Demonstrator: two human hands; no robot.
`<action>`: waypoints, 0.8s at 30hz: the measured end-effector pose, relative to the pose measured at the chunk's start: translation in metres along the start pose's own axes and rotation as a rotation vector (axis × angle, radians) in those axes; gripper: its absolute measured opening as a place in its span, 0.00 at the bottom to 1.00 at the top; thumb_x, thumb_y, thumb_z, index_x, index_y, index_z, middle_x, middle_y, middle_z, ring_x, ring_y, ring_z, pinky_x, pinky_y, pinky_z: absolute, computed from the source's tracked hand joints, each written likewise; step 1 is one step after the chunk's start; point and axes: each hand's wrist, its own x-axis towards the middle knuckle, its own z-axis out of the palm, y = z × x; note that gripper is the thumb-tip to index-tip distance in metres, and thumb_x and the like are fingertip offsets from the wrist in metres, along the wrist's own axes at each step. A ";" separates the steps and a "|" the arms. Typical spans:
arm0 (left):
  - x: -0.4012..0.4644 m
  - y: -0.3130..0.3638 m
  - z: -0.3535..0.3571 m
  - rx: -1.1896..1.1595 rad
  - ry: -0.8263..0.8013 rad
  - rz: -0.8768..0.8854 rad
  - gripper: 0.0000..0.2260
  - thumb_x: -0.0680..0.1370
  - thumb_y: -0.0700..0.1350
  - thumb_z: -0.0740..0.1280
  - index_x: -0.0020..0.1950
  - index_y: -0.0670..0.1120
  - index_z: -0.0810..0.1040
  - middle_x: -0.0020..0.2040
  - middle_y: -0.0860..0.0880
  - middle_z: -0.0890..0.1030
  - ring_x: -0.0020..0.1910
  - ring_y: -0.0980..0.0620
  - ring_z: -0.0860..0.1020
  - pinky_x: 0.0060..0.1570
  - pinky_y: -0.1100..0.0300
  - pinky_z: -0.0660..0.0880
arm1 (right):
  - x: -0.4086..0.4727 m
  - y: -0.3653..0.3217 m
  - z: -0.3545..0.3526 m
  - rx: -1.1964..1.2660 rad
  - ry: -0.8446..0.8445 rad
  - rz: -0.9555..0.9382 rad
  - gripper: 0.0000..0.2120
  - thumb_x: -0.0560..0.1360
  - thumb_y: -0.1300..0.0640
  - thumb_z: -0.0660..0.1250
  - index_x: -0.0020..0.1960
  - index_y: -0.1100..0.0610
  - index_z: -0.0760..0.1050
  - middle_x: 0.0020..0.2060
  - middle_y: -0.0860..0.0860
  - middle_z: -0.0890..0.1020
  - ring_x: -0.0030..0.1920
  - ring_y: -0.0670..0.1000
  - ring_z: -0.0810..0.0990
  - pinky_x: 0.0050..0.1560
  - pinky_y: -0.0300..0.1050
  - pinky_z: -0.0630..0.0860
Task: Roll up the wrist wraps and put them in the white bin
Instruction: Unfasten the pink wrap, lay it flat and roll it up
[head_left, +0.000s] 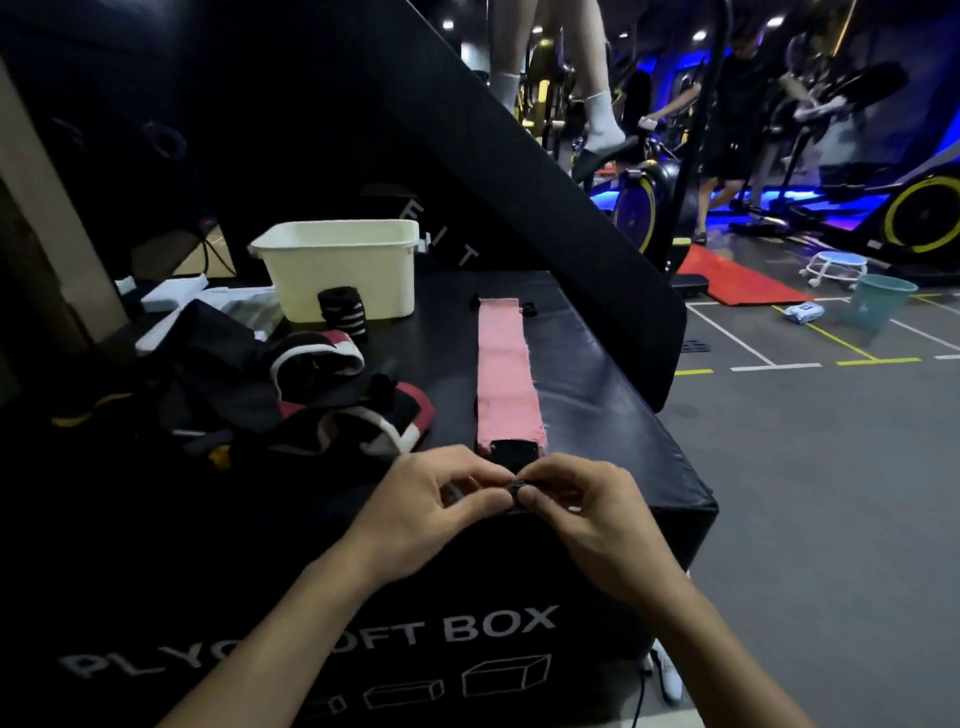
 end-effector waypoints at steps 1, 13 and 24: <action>-0.003 0.001 0.001 0.008 0.020 0.026 0.08 0.77 0.45 0.76 0.56 0.51 0.87 0.49 0.57 0.86 0.50 0.56 0.84 0.52 0.62 0.77 | -0.002 -0.002 0.001 0.009 0.017 0.007 0.05 0.77 0.60 0.74 0.47 0.51 0.85 0.41 0.42 0.87 0.44 0.43 0.86 0.48 0.43 0.82; -0.019 -0.008 0.009 0.087 0.157 0.081 0.04 0.72 0.46 0.80 0.45 0.51 0.87 0.42 0.58 0.82 0.43 0.56 0.82 0.43 0.64 0.76 | -0.029 -0.002 0.026 0.017 0.234 0.065 0.05 0.72 0.57 0.79 0.44 0.47 0.86 0.39 0.44 0.82 0.39 0.44 0.80 0.41 0.33 0.71; -0.039 -0.012 0.016 0.102 0.162 0.014 0.05 0.72 0.47 0.80 0.46 0.52 0.88 0.43 0.58 0.81 0.45 0.57 0.81 0.46 0.68 0.72 | -0.033 -0.010 0.033 0.426 0.046 0.539 0.04 0.75 0.56 0.76 0.44 0.57 0.84 0.34 0.53 0.80 0.29 0.48 0.75 0.28 0.40 0.71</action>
